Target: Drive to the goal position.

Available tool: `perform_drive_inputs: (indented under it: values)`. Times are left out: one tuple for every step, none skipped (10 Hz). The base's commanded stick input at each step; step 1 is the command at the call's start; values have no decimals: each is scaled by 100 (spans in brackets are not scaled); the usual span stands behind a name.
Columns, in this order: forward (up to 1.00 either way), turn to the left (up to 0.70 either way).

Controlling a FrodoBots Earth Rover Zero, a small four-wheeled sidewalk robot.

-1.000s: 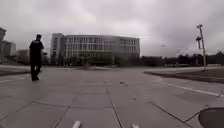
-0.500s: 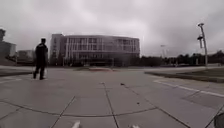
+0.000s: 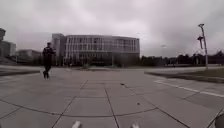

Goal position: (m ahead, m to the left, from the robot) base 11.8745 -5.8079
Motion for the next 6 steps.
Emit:
perform_drive_inputs:
  values:
    - [6,0]
    - [6,0]
    - [6,0]
    - [6,0]
    - [6,0]
    - [6,0]
